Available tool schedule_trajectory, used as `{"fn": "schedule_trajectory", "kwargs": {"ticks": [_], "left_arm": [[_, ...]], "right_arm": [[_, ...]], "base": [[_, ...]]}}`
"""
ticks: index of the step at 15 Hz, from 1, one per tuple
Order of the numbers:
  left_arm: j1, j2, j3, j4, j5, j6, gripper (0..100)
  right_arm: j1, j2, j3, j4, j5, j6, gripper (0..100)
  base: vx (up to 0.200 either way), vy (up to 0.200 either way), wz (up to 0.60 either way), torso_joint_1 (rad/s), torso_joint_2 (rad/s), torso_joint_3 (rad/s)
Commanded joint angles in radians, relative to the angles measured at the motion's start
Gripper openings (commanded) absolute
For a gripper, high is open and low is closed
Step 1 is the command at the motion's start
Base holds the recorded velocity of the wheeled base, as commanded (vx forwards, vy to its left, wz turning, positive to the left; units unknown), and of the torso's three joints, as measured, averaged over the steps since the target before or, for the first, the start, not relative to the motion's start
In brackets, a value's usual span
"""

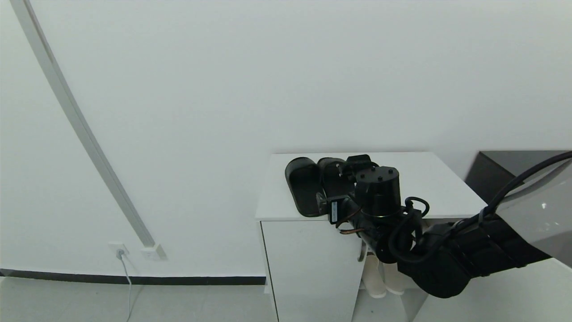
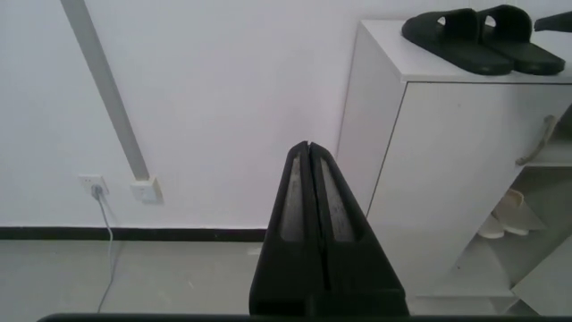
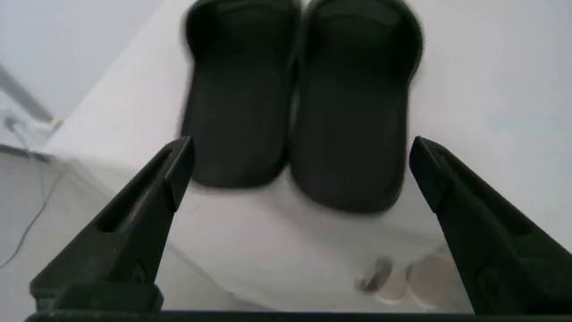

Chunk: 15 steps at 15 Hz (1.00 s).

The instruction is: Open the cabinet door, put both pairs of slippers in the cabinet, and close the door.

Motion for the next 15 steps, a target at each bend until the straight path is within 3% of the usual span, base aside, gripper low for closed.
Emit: {"fn": "schedule_trajectory", "kwargs": {"ticks": [1,3,15], "left_arm": [[0.000,0.001,0.000,0.000,0.001,0.000,0],[0.000,0.001,0.000,0.000,0.001,0.000,0],[0.000,0.001,0.002,0.000,0.001,-0.003,0]], "right_arm": [[0.001,0.011,0.001,-0.002,0.009,0.001,100],[0.001,0.014,0.001,-0.002,0.031,0.001,100],[-0.055,0.238,-0.255,0.007,0.051,-0.010,100]], "base": [[0.200,0.000,0.00,0.007,0.00,0.002],[0.200,0.000,0.00,0.005,0.00,0.005],[0.000,0.000,0.00,0.000,0.00,0.000]]}}
